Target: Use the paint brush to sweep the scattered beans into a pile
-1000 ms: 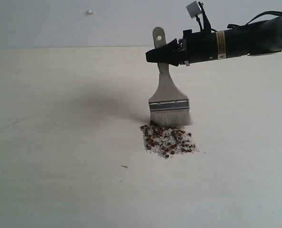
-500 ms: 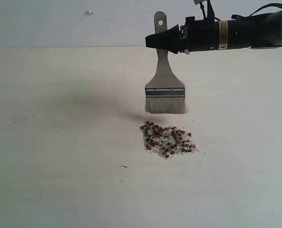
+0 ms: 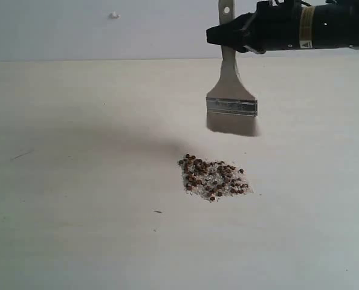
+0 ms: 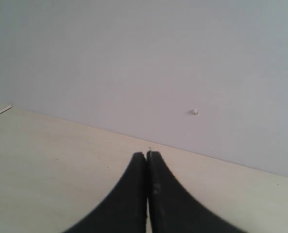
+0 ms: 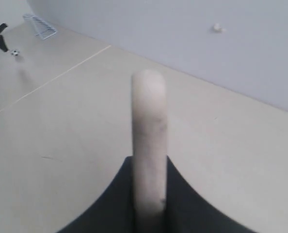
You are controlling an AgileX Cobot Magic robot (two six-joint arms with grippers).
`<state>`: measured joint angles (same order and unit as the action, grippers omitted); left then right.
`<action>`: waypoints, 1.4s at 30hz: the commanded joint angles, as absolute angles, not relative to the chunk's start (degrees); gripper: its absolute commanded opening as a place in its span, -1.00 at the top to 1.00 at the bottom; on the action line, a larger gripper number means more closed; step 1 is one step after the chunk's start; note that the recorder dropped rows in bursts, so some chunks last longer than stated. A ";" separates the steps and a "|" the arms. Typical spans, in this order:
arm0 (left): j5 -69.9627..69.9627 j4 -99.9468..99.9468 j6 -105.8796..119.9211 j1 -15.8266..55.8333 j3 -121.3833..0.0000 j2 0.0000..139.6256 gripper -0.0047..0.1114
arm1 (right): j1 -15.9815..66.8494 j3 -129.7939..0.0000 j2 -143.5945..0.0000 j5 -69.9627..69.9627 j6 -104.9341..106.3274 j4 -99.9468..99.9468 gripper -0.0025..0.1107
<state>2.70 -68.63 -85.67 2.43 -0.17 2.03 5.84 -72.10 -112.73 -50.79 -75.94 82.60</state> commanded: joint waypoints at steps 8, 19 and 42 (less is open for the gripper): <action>2.82 -68.47 -85.63 2.29 0.00 1.83 0.92 | 7.52 -36.54 -92.72 -47.33 -33.80 25.71 0.96; 2.82 -68.47 -85.63 2.29 0.00 1.83 0.92 | 25.06 -15.32 -89.56 -68.78 -4.16 -18.34 0.96; 2.82 -68.47 -85.63 2.29 0.00 1.83 0.92 | 31.33 -18.80 -103.21 -69.96 -7.62 -25.69 0.96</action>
<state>2.70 -68.63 -85.67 2.43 -0.17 2.03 31.10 -17.92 -101.06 -71.08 -4.16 -27.29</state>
